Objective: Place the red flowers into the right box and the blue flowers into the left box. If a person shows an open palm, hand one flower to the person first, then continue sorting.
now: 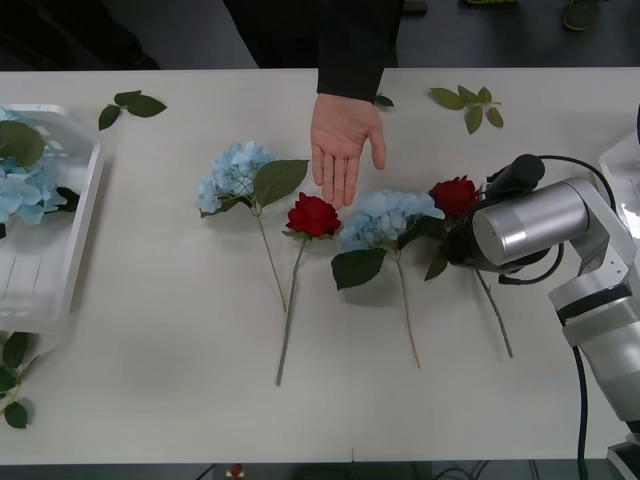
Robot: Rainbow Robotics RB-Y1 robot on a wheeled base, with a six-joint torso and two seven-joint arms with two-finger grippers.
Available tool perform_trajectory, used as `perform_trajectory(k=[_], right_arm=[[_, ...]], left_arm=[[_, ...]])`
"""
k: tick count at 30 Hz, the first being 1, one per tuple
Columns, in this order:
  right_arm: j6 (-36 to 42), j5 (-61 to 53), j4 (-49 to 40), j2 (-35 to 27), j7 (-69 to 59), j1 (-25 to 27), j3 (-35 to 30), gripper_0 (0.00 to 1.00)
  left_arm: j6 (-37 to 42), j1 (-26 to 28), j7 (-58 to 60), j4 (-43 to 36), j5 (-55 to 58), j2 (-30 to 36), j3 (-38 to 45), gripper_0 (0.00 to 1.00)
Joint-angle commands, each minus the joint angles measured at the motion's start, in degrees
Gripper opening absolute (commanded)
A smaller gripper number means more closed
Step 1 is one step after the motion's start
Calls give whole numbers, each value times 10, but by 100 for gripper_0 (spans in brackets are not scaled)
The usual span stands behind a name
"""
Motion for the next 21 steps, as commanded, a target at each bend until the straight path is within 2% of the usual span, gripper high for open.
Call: perform_trajectory(k=[1,5,14,16,21], right_arm=[[41,-2,-56,-22,-12,6,-3,0],[71,-9,-125,-45,-4,22,-29,0],[65,-32,-320,-57,52,82,-115,0],[52,-36,-348,-52,77,87,-129,0],[-60,-40,-404,-37,168,94,-149,0]], left_arm=[[1,-9,16,-14,-1,26,4,100],[1,-9,17,-14,-1,26,4,100],[1,-9,16,-14,-1,26,2,100],[1,-9,17,-14,-1,25,2,100],[1,-9,17,-14,-1,26,3,100]])
